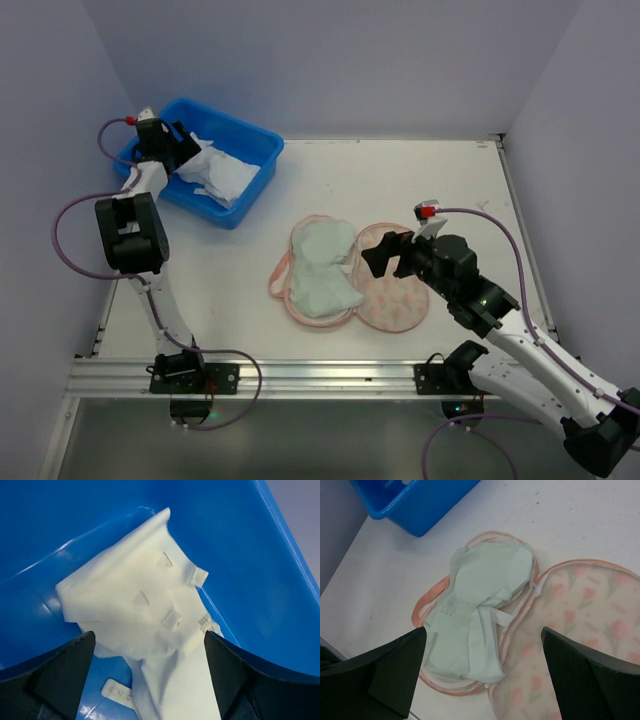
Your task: Unzip the laundry bag and remove the bra
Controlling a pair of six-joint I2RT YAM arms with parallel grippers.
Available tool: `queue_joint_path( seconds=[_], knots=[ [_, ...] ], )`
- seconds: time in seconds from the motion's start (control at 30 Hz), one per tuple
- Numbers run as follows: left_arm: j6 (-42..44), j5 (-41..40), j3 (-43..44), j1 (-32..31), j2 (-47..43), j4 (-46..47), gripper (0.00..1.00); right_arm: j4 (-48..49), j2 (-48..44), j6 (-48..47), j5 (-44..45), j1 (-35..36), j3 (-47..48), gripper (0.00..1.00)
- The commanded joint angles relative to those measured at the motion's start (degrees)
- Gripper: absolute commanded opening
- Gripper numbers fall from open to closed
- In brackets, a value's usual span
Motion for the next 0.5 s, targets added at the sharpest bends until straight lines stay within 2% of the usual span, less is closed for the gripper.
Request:
queue_joint_path(
  seconds=[0.0, 0.07, 0.2, 0.37, 0.47],
  knots=[
    [2.28, -1.78, 4.76, 0.98, -4.25, -0.36, 0.95, 2.01, 0.02, -0.34, -1.0, -0.05, 0.96, 0.99],
    [3.34, -1.79, 4.76, 0.89, -6.1, -1.15, 1.0, 2.1, -0.16, -0.43, -1.09, -0.14, 0.87, 0.99],
    [5.88, -0.47, 3.62, -0.86, -12.94, -2.99, 1.0, 2.1, -0.51, -0.25, -1.52, -0.05, 1.22, 0.99],
    [10.1, 4.0, 0.55, -8.59, -19.98, -9.4, 1.0, 2.01, -1.74, 1.15, -1.88, -0.14, 0.61, 0.99],
    [10.2, 8.74, -4.89, -15.09, -24.55, -12.22, 1.0, 1.84, -2.18, 1.85, -1.7, -0.05, 0.08, 0.99]
  ],
)
